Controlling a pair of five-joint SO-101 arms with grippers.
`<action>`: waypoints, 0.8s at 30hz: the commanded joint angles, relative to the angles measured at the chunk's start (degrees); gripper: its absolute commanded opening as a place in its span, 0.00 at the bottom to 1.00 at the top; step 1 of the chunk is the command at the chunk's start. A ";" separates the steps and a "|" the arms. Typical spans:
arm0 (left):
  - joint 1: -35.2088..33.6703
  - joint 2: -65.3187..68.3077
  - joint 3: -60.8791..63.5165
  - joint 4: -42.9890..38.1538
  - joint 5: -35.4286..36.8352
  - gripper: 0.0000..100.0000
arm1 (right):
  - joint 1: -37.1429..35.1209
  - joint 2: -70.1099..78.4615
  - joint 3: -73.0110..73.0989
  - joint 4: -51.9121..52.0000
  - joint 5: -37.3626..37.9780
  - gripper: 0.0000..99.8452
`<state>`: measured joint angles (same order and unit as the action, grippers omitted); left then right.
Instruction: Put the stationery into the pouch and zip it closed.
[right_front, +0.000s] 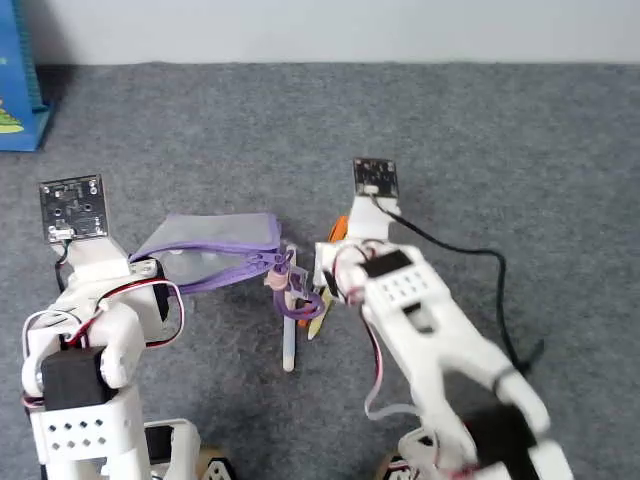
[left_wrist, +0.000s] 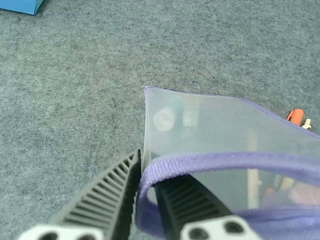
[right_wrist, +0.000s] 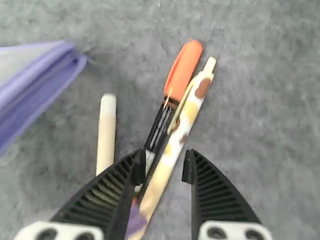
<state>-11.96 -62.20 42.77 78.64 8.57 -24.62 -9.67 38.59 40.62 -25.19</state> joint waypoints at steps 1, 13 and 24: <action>-0.44 -0.35 -0.57 0.00 0.26 0.01 | 2.24 8.22 -10.46 -0.84 -0.53 0.13; -0.44 -0.35 0.57 -0.26 0.18 0.01 | 6.99 27.30 -23.74 -0.75 -0.26 0.13; -0.44 -0.35 0.57 -0.26 0.18 0.01 | 10.95 33.71 -33.67 13.58 -0.26 0.08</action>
<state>-11.96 -62.29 43.74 78.64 8.57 -16.26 23.47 8.44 49.32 -25.45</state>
